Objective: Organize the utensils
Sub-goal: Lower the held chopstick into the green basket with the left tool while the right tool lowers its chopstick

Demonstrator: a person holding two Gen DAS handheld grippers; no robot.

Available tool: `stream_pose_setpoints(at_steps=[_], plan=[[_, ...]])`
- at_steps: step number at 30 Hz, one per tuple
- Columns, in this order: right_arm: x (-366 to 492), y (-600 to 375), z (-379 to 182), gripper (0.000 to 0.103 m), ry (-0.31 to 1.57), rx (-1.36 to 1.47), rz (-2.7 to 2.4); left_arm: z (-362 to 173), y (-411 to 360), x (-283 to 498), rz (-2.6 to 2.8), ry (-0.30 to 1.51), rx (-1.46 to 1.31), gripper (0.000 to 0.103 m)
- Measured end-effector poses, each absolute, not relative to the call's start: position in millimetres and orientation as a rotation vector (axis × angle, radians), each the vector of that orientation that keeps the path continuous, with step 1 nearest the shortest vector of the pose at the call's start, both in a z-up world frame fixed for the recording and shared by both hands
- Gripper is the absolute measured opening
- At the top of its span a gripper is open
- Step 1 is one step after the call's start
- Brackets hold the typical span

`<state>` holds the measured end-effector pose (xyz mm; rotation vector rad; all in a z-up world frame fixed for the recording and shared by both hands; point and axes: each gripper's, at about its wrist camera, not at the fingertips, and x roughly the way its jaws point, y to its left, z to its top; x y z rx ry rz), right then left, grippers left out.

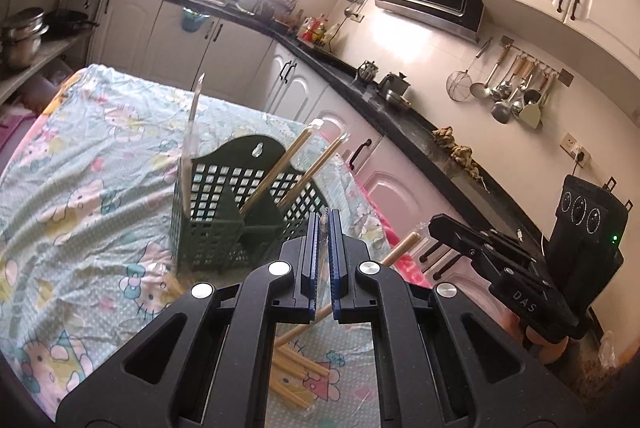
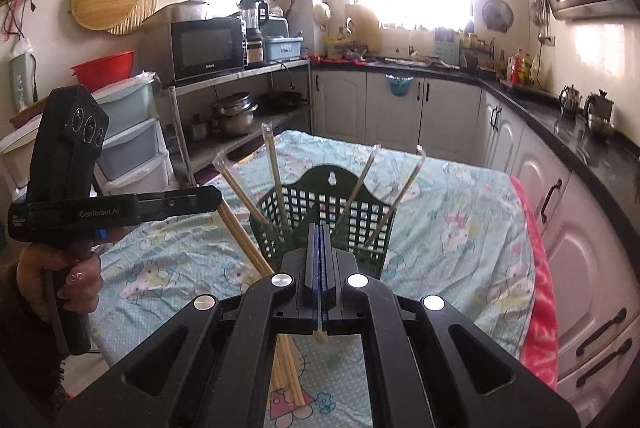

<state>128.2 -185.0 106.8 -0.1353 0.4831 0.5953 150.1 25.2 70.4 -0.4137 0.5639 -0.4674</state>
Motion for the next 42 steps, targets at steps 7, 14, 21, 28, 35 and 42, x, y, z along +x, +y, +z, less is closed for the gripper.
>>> stream_pose_setpoints(at_steps=[7, 14, 21, 28, 35, 42], plan=[[128, -187, 126, 0.001, 0.434, -0.129, 0.585, 95, 21, 152, -0.483, 0.527, -0.384, 0.002], [131, -189, 161, 0.001, 0.356, -0.131, 0.57, 130, 21, 156, -0.498, 0.467, -0.356, 0.002], [141, -186, 196, 0.001, 0.29, -0.129, 0.561, 163, 23, 160, -0.493, 0.404, -0.327, 0.002], [158, -186, 223, 0.001, 0.248, -0.105, 0.541, 195, 28, 168, -0.469, 0.351, -0.307, 0.002], [175, -183, 241, 0.001, 0.215, -0.088, 0.521, 212, 32, 181, -0.439, 0.326, -0.295, 0.002], [188, -180, 245, 0.001, 0.213, -0.091, 0.5, 217, 42, 192, -0.399, 0.316, -0.3, 0.002]])
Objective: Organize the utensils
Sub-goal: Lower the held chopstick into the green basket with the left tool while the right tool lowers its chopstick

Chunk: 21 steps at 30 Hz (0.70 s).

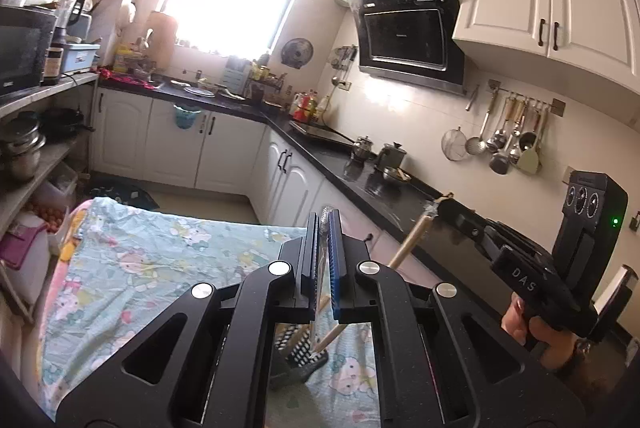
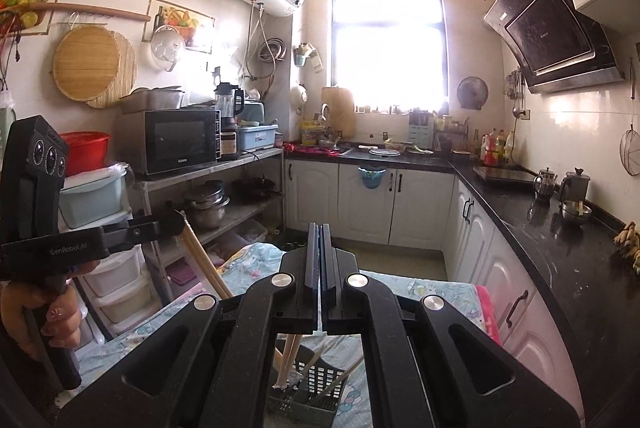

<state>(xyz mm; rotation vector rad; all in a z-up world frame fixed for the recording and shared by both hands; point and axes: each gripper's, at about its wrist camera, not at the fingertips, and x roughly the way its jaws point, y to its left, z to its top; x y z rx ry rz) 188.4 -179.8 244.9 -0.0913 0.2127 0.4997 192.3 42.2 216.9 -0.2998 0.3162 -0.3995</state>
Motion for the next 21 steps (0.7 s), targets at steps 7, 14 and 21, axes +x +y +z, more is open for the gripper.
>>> stream_pose_setpoints(at_steps=[7, 14, 21], plan=[[200, -181, 240, 0.001, 0.229, -0.085, 0.49, 214, 57, 200, -0.364, 0.321, -0.315, 0.002], [209, -177, 228, 0.001, 0.244, -0.094, 0.478, 204, 54, 206, -0.35, 0.335, -0.302, 0.002], [217, -175, 211, 0.001, 0.265, -0.112, 0.462, 186, 47, 215, -0.343, 0.366, -0.292, 0.002]])
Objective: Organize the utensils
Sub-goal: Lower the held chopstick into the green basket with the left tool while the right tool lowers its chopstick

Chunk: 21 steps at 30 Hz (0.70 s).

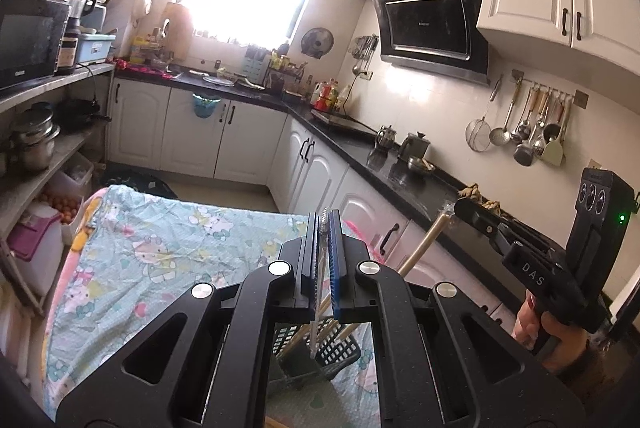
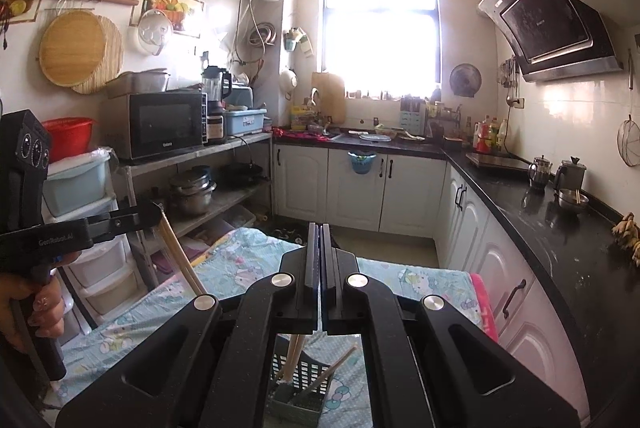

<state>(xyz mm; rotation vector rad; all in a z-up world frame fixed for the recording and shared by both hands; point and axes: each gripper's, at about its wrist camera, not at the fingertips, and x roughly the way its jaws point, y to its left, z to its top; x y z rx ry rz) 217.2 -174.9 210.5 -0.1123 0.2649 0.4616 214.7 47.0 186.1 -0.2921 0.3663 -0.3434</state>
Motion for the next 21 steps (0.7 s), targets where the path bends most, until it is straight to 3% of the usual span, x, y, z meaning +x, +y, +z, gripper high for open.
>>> stream_pose_setpoints(at_steps=[21], plan=[[241, -166, 162, 0.001, 0.357, -0.106, 0.46, 140, 29, 232, -0.298, 0.426, -0.239, 0.002]])
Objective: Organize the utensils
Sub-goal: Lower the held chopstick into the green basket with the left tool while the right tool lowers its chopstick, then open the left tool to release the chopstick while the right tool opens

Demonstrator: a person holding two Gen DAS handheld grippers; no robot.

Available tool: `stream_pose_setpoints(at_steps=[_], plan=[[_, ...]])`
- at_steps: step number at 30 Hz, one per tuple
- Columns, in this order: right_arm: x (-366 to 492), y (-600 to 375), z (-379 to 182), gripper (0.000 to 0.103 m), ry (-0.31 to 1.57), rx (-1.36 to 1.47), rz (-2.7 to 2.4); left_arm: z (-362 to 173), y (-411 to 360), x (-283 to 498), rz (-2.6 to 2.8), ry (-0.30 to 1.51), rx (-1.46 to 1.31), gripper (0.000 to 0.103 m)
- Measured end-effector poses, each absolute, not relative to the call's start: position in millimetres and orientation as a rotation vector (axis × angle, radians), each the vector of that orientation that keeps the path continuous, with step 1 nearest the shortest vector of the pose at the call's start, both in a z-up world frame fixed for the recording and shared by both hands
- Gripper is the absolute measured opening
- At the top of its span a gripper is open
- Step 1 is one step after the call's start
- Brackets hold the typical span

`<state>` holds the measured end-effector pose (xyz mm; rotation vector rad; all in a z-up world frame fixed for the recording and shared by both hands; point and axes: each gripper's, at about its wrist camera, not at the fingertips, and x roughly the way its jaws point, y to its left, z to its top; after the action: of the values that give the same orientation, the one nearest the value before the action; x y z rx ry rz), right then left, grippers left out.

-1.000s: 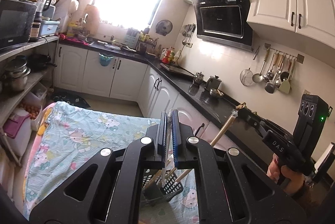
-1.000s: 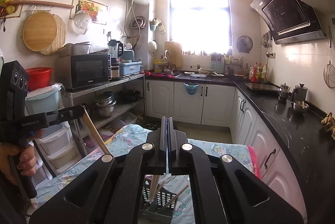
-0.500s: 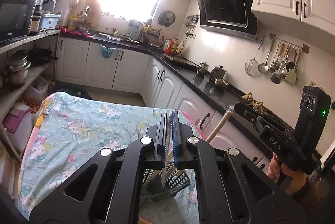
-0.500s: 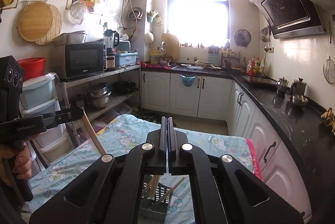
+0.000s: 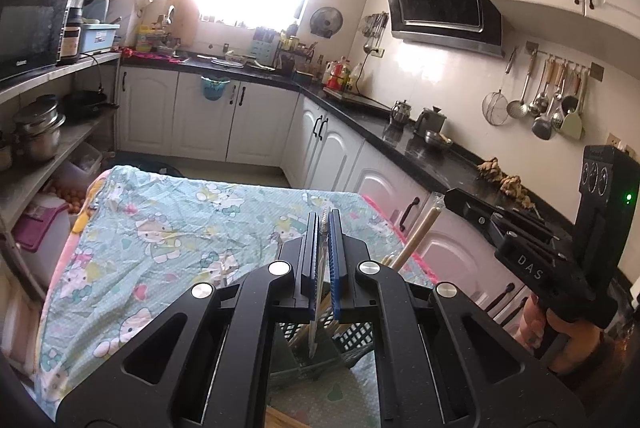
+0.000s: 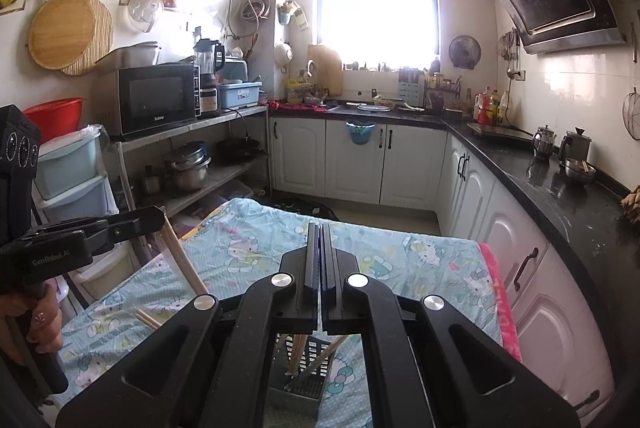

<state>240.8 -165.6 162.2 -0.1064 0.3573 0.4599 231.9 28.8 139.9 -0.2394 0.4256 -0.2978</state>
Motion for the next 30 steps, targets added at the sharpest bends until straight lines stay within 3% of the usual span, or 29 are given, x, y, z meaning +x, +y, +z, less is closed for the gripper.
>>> stream_pose_setpoints(at_steps=[17, 19, 21, 30], plan=[[254, -155, 136, 0.001, 0.431, -0.105, 0.46, 109, 27, 240, -0.299, 0.487, -0.248, 0.002], [255, -154, 134, 0.002, 0.439, -0.108, 0.454, 107, 27, 240, -0.295, 0.491, -0.247, 0.006], [256, -153, 132, 0.003, 0.446, -0.103, 0.455, 106, 29, 239, -0.294, 0.491, -0.248, 0.017], [254, -158, 130, 0.024, 0.454, -0.074, 0.445, 113, 42, 228, -0.276, 0.466, -0.271, 0.047]])
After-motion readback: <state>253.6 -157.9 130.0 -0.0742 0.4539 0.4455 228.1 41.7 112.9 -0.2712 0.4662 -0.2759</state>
